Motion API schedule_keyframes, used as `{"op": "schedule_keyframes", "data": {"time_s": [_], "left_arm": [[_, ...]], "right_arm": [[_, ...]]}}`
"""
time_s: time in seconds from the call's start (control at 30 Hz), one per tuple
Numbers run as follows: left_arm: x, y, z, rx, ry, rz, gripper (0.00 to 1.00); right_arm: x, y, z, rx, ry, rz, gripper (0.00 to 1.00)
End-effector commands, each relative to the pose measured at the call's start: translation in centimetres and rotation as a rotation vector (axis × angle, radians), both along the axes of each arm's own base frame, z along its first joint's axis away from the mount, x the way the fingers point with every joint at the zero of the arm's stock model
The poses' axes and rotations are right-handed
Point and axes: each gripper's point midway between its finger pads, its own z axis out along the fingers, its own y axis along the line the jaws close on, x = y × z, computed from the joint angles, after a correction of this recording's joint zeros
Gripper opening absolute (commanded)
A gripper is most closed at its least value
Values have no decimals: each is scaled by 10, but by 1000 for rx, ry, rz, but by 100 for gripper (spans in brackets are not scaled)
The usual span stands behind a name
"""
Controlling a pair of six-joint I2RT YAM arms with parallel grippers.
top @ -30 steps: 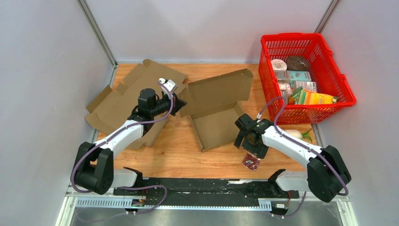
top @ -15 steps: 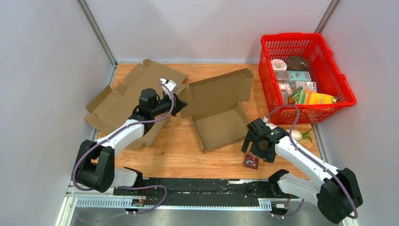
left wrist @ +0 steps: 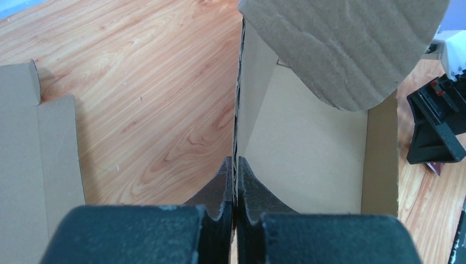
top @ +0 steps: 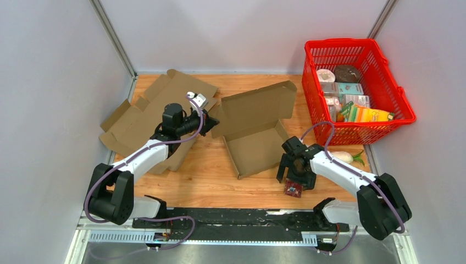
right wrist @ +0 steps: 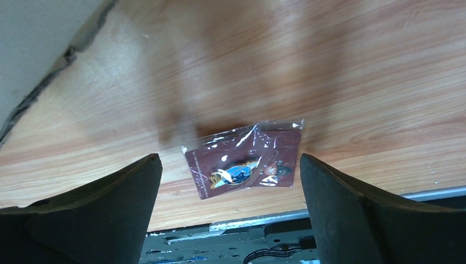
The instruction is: Fold the paper box
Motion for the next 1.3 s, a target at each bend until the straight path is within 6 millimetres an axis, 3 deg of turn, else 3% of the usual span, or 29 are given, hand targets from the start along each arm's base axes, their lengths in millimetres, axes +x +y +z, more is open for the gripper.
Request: {"op": "schedule_keyframes", "data": {"time_s": [0.0,0.23,0.63,0.8,1.03,1.13,1.17,1.23,1.27], "left_arm": [[4,-9,29,-43,-86,-41,0],[4,-9,31,-46,-89,-45,0],[6,-9,26,-42,-75,-42,0],[5,-9,24,-40,-70,-44,0],[7,-10,20,-39,-59,-45,0],[8,-11,19,-39,-52,-44,0],[8,-11,17,-39,-46,-44,0],[9,-10,17,-39,-43,-35,0],[10,-10,16,-37,-42,-31,0]], "right_arm": [[0,4,-10,18,18,-5,100],[-7,-3,-21,-21,48,-49,98],[1,4,0,8,-61,-45,70],[9,4,16,16,-122,-32,65],[29,19,64,108,-279,-12,61],[46,34,94,168,-354,-3,61],[60,42,113,197,-411,11,61],[81,54,132,211,-468,38,61],[104,70,161,266,-562,48,61]]}}
